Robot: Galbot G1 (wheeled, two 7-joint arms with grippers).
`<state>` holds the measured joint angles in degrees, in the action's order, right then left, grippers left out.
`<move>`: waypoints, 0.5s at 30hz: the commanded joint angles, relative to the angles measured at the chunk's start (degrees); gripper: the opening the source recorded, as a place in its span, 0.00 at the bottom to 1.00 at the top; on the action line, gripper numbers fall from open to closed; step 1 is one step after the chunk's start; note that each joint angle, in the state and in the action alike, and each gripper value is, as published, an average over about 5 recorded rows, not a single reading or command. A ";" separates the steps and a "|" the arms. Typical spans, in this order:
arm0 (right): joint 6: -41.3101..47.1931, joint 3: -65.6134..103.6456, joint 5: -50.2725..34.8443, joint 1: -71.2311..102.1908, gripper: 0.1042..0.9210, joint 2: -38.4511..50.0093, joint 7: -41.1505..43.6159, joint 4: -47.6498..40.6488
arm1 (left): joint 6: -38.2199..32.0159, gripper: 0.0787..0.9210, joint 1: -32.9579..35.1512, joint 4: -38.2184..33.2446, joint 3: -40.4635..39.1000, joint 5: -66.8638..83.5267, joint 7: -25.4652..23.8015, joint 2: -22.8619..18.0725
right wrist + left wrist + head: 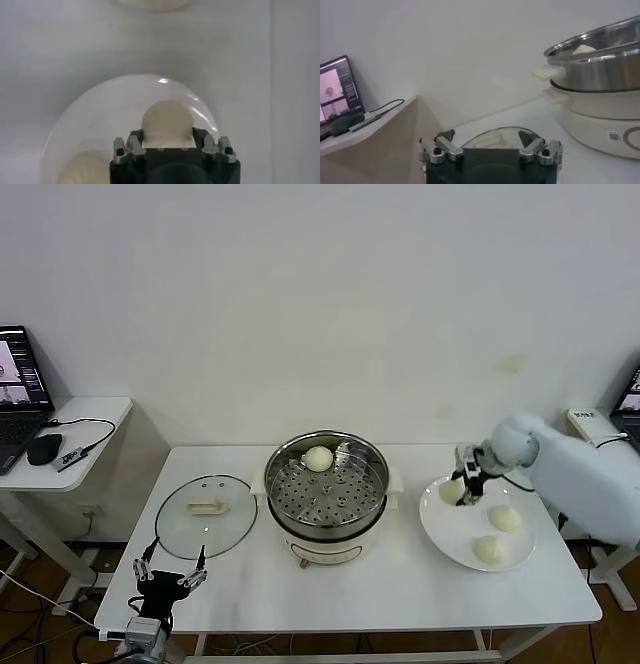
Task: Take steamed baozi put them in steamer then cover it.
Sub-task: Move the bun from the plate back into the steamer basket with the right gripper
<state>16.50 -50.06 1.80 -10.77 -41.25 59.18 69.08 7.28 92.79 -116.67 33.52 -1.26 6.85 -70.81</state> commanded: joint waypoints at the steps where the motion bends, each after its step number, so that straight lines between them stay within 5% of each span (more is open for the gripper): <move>1: 3.79 -14.23 -13.73 -22.96 0.64 1.84 -0.41 9.99 | 0.03 0.88 0.03 -0.47 -0.28 -0.11 0.04 0.12; 15: 14.37 -19.52 -32.84 -25.20 0.65 -16.25 -10.34 12.22 | 0.00 0.88 0.89 -1.06 1.13 0.78 0.02 0.78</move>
<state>24.73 -64.55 -18.77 -32.16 -48.15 54.26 78.70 7.27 93.60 -117.68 34.26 -0.61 6.91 -70.11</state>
